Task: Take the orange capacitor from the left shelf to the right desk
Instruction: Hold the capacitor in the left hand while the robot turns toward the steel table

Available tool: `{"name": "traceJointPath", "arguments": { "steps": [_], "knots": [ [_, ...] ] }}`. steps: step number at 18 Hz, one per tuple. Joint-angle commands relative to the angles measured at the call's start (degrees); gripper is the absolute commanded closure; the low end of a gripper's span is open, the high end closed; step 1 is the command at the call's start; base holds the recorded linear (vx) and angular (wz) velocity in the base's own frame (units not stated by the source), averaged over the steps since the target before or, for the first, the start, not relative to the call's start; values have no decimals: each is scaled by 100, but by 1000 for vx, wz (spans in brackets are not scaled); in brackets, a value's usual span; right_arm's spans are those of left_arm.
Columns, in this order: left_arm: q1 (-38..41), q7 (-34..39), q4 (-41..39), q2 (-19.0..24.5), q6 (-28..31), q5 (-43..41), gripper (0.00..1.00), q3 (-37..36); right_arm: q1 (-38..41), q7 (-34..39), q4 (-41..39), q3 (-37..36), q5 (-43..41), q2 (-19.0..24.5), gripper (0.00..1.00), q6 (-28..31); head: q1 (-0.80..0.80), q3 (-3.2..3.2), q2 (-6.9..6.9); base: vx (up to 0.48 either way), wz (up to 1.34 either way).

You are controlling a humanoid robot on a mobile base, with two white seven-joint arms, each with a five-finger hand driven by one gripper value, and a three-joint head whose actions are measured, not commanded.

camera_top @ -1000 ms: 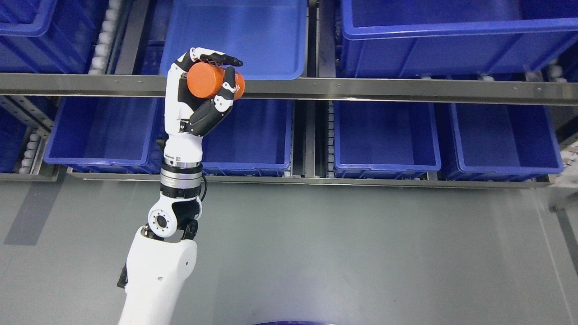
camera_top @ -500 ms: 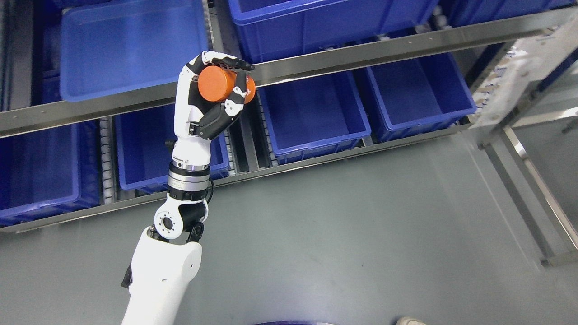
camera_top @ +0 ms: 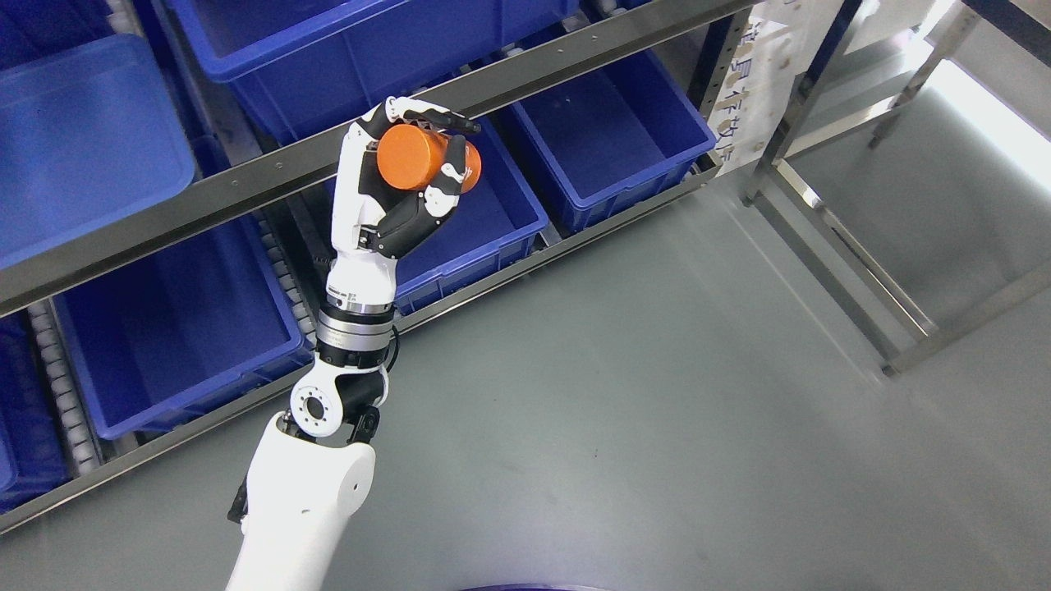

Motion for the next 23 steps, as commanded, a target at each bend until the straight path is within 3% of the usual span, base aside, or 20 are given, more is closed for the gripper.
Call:
{"name": "traceJointPath", "arguments": {
  "steps": [1, 13, 23],
  "knots": [
    [-5, 3, -1, 100, 6, 0, 99, -166, 137, 2, -100, -62, 35, -100, 0, -1, 0, 0, 0, 63, -391],
    [-13, -5, 8, 100, 23, -18, 98, -333, 137, 2, -100, -62, 35, -100, 0, -1, 0, 0, 0, 137, -478],
    [-22, 3, -1, 100, 32, -27, 98, -325, 137, 2, -100, -62, 35, -100, 0, -1, 0, 0, 0, 312, -312]
  ]
}}
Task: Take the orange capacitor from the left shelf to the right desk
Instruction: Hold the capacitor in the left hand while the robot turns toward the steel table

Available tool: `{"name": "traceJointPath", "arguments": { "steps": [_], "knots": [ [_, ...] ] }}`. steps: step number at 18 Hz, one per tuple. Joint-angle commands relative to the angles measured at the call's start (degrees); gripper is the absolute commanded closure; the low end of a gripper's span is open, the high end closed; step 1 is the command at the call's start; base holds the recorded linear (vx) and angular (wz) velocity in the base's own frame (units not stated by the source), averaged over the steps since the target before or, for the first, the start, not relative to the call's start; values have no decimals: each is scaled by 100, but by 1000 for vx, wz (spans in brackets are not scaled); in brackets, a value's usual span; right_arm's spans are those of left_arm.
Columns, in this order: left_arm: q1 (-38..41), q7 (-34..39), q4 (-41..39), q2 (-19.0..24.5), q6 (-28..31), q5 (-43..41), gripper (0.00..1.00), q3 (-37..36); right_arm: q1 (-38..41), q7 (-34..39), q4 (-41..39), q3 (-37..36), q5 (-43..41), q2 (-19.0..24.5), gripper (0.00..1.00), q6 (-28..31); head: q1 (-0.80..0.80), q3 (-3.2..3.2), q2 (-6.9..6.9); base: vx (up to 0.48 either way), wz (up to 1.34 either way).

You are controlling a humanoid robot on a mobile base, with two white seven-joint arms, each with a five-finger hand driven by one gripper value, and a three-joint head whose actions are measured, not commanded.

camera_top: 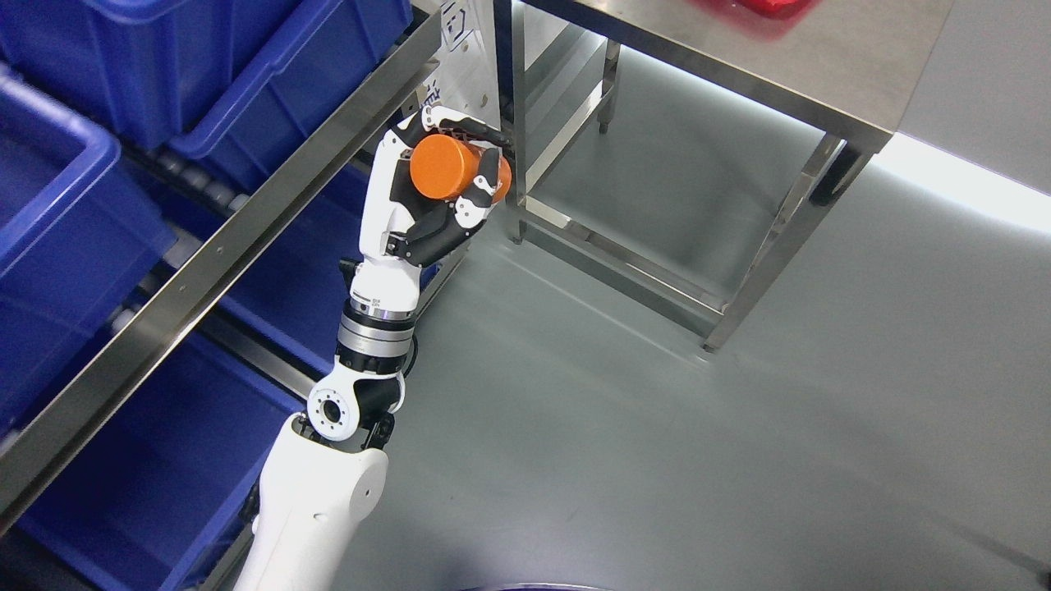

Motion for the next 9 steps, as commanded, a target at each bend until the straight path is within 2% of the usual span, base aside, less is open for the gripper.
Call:
{"name": "traceJointPath", "arguments": {
  "steps": [1, 6, 9],
  "knots": [
    [-8, 5, -2, 100, -4, 6, 98, -63, 130, 2, -100, -62, 35, -100, 0, -1, 0, 0, 0, 377, -249],
    [-52, -3, -2, 100, -4, -3, 98, -704, 130, 2, -100, -62, 35, -100, 0, -1, 0, 0, 0, 414, -278],
    [-332, -4, 7, 100, 75, 6, 98, -1047, 130, 2, -100, -62, 44, -100, 0, -1, 0, 0, 0, 410, -318]
  ]
}}
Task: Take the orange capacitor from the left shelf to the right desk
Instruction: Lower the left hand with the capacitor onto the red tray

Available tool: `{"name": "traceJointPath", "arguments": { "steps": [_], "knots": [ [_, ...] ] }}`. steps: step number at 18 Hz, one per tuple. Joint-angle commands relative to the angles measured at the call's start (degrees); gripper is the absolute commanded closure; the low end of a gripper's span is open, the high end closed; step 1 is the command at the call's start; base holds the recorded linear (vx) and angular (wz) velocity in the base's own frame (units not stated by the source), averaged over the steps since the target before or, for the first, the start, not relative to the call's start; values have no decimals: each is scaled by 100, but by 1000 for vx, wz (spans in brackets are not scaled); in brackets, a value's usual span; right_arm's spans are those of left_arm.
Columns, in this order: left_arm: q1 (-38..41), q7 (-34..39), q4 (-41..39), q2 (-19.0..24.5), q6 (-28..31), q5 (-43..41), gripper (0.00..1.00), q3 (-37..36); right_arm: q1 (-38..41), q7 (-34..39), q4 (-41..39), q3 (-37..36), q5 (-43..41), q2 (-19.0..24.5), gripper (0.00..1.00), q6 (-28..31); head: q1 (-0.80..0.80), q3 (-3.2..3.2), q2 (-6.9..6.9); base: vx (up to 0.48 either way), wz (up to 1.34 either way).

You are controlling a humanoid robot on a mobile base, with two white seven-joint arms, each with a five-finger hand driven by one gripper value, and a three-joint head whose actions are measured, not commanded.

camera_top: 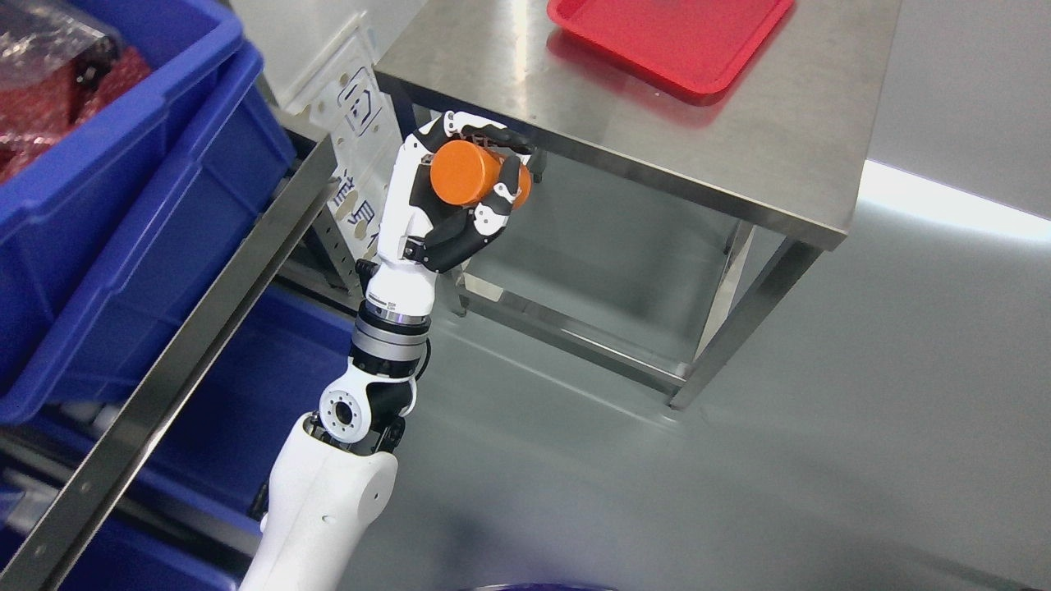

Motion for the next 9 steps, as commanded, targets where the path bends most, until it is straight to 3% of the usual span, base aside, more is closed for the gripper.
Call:
{"name": "traceJointPath", "arguments": {
  "steps": [1, 9],
  "knots": [
    [-367, -6, 17, 100, 132, 6, 98, -816, 130, 2, -100, -62, 35, -100, 0, -1, 0, 0, 0, 391, -305],
    [-1350, 55, 447, 100, 1194, 32, 98, -1204, 130, 2, -100, -62, 35, -100, 0, -1, 0, 0, 0, 365, -261]
  ]
}}
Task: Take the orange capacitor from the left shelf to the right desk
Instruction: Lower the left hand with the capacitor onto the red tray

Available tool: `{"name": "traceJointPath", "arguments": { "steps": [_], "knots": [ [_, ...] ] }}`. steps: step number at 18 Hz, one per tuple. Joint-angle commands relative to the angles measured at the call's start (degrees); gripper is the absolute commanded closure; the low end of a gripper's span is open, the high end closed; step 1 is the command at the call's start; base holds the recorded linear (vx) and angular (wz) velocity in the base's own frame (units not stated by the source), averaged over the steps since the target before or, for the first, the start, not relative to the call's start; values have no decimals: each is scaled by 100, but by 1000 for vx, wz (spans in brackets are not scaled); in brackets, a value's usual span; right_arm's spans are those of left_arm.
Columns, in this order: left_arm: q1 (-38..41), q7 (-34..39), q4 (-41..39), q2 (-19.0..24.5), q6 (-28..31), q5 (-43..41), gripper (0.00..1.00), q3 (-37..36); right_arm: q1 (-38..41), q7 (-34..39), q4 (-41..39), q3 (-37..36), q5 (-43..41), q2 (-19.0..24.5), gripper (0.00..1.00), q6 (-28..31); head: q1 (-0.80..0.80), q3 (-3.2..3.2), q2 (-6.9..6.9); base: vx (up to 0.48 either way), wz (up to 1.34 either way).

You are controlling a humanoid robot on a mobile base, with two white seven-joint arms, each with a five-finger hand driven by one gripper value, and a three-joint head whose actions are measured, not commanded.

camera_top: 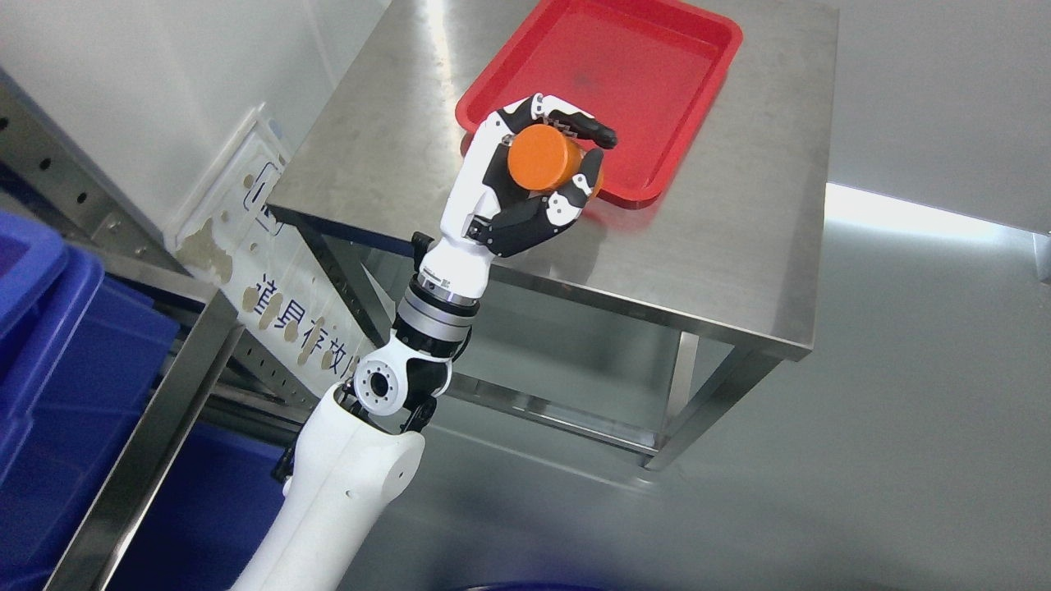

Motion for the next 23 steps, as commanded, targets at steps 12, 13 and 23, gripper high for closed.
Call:
{"name": "traceJointPath", "arguments": {
  "steps": [12, 13, 23],
  "knots": [
    [-2172, 55, 2217, 100, 1968, -132, 98, -914, 124, 2, -100, -62, 35, -101, 0, -1, 0, 0, 1, 192, -22],
    [-2286, 55, 2420, 100, 1968, -132, 97, -985, 124, 2, -100, -62, 35, -101, 0, -1, 0, 0, 1, 91, 70],
    [-2639, 64, 3502, 100, 1995, -150, 93, -1583, 133, 2, -100, -62, 35, -101, 0, -1, 0, 0, 1, 19, 11]
  ]
}}
